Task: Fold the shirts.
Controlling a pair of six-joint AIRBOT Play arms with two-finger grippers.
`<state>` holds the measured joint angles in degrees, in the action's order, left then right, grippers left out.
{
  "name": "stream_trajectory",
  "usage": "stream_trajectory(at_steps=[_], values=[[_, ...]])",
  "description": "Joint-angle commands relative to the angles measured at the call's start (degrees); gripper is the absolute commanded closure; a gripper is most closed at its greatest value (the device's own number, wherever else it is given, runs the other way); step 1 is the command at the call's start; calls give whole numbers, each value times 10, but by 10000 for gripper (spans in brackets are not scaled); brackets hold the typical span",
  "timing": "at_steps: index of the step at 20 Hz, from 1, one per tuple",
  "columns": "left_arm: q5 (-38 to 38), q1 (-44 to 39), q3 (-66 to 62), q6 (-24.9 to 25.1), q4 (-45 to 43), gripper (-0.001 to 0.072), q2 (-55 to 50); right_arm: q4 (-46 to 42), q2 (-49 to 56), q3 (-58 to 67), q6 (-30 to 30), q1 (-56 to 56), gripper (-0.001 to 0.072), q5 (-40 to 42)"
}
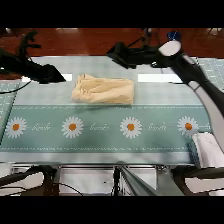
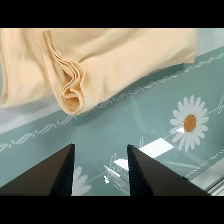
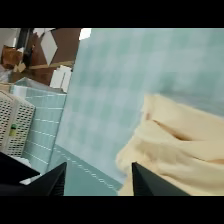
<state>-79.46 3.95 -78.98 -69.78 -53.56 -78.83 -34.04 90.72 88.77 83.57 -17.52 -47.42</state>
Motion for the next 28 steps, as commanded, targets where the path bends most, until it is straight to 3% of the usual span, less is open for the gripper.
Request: stream_trajectory(at_steps=[1,3,4,6,8,13,16,26,27,28], values=[[30,-25,6,41,0,284,-94,-166,-55,0,35,99,230,-172],[37,-25,6,49,0,278,-137,-242,-63,0,33,148,230,-263],[48,-25,6,49,0,216,-152,-274,-63,0,29,170,230,-301],[59,-26,-2,77,12,214,-178,-319,-62,0,23,201,229,-332],[61,-26,-23,102,31,214,-199,-320,-61,0,7,225,213,-330],[68,-28,-104,101,60,214,-257,-315,-30,-1,-3,242,212,-334],[69,-33,-137,101,60,185,-293,-260,-3,-1,-15,242,212,-331],[69,-56,-144,101,60,186,-338,-216,16,-1,-31,242,212,-318],[69,-61,-144,101,60,190,-342,-214,16,-1,-32,242,212,-316],[70,-65,-144,101,60,261,-346,-214,16,-1,-32,242,212,-316]])
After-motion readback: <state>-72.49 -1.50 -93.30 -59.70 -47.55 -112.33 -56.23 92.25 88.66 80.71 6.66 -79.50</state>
